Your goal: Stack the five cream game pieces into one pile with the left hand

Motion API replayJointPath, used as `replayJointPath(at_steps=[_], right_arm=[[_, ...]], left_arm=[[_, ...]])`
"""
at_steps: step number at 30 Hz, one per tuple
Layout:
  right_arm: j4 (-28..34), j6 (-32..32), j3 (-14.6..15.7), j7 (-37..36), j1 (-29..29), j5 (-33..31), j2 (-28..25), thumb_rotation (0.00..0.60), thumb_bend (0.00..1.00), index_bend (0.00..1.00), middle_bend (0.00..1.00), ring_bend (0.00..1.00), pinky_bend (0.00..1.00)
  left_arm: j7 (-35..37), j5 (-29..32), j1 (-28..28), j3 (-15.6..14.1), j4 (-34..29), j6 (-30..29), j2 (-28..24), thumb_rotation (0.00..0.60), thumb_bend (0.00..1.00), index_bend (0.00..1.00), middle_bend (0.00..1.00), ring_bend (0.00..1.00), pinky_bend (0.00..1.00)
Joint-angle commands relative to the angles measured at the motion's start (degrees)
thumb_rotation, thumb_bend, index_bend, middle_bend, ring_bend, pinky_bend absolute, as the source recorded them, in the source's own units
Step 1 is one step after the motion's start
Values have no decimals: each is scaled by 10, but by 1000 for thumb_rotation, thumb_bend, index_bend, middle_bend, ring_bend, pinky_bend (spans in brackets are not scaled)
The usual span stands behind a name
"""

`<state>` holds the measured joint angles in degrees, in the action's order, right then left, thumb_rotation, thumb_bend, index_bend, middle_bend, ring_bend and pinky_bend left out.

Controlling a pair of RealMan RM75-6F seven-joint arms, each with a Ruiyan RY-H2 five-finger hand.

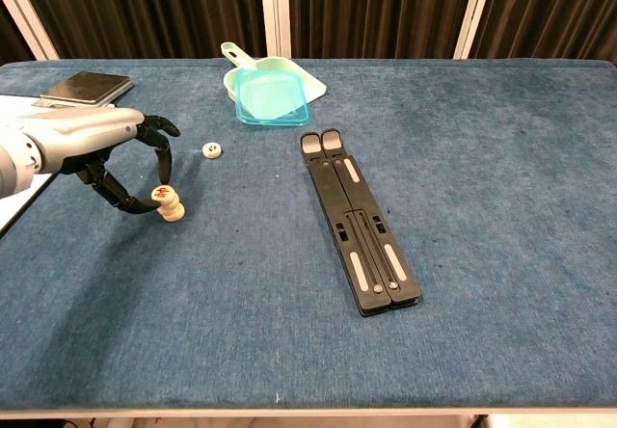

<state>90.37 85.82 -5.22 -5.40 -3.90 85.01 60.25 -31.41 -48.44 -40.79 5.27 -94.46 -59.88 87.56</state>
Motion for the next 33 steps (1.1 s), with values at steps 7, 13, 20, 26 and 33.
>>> replayJointPath(at_steps=[7, 13, 20, 26, 33], right_arm=[[0, 3, 0, -2, 2, 0, -1, 600, 48, 0, 0, 0, 0], [2, 7, 0, -2, 4, 2, -3, 600, 48, 0, 0, 0, 0], [7, 12, 4, 2, 5, 12, -4, 600, 48, 0, 0, 0, 0], [7, 16, 5, 0, 11, 8, -7, 600, 48, 0, 0, 0, 0], [7, 15, 5, 1, 14, 4, -7, 600, 48, 0, 0, 0, 0]], left_arm=[[0, -11, 5, 2, -20, -16, -12, 600, 276, 424, 44, 0, 0], [19, -8, -18, 48, -20, -6, -11, 600, 274, 424, 44, 0, 0], [3, 74, -90, 105, 103, 44, 50, 600, 235, 424, 44, 0, 0], [-14, 134, -125, 115, 209, 77, 103, 600, 207, 424, 44, 0, 0], [-25, 164, -139, 105, 275, 102, 134, 600, 208, 424, 44, 0, 0]])
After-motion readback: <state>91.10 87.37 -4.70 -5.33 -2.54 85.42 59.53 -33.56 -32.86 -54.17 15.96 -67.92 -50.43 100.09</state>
